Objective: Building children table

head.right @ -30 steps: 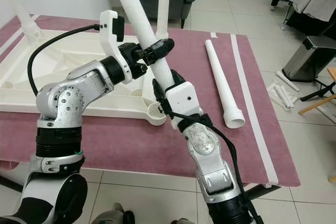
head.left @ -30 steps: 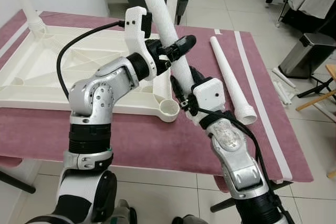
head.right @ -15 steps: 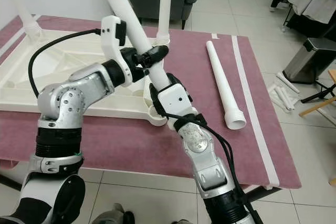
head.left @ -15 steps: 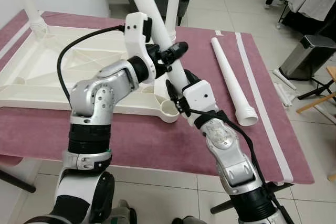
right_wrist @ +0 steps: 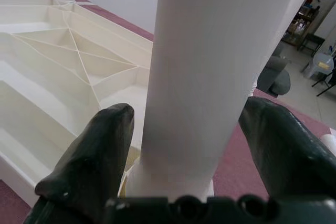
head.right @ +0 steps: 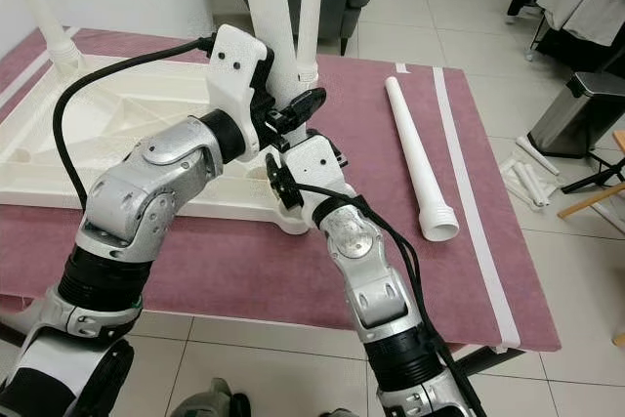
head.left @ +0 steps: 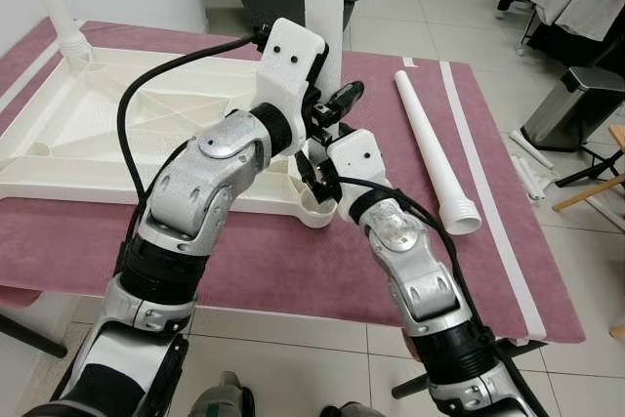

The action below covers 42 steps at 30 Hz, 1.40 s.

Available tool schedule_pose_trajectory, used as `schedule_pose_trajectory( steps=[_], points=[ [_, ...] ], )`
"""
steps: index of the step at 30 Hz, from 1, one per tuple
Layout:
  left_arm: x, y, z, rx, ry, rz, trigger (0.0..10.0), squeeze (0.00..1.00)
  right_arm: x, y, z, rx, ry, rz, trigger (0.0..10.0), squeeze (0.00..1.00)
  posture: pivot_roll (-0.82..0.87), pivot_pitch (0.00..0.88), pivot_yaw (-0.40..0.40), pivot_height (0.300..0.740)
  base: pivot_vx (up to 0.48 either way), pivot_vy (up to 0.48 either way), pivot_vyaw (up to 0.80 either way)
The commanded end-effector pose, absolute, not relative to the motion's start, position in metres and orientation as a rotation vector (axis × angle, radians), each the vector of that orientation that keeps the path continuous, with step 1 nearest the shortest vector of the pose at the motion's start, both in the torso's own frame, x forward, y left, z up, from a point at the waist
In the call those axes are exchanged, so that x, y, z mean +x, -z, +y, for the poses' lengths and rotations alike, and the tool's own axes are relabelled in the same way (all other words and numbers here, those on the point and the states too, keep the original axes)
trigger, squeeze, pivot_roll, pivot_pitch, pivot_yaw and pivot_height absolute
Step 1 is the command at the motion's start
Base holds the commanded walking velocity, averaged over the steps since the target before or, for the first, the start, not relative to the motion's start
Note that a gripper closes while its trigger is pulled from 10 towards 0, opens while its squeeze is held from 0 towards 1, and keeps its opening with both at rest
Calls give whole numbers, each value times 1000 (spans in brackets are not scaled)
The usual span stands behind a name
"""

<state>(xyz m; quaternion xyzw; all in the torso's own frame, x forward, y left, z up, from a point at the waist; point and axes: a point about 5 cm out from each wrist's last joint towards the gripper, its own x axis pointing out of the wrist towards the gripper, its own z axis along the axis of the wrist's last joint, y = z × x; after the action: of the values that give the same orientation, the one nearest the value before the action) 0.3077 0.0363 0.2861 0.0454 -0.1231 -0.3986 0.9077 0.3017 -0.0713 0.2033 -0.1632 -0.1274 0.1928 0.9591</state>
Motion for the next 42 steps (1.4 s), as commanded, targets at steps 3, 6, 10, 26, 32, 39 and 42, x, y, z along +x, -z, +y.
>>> schedule_pose_trajectory(
  steps=[3,6,10,26,32,39,42],
  points=[
    [304,-276,29,147,919,-238,0,0,299,-216,-67,-304,-421,-297,10000,0,114,0,-13,740,0,0,0],
    [301,-275,28,136,954,-236,0,0,298,-217,-67,-307,-421,-305,10000,0,111,0,-11,740,0,0,0],
    [295,-272,26,116,1015,-205,0,0,296,-221,-66,-364,-427,-365,10000,0,110,0,-9,740,0,0,0],
    [304,-272,49,-14,1021,-108,0,0,278,-217,-74,-347,-507,-409,10000,0,119,0,-5,740,0,0,0],
    [306,-276,49,-15,1013,-122,0,0,281,-207,-80,-263,-470,-325,10000,0,116,0,-1,740,0,0,0],
    [300,-278,47,8,1056,-143,0,0,286,-204,-82,-223,-462,-290,10000,0,117,0,0,740,0,0,0],
    [298,-278,47,17,1073,-148,0,0,286,-205,-81,-223,-470,-290,10000,0,120,0,-3,740,0,0,0]
  ],
)
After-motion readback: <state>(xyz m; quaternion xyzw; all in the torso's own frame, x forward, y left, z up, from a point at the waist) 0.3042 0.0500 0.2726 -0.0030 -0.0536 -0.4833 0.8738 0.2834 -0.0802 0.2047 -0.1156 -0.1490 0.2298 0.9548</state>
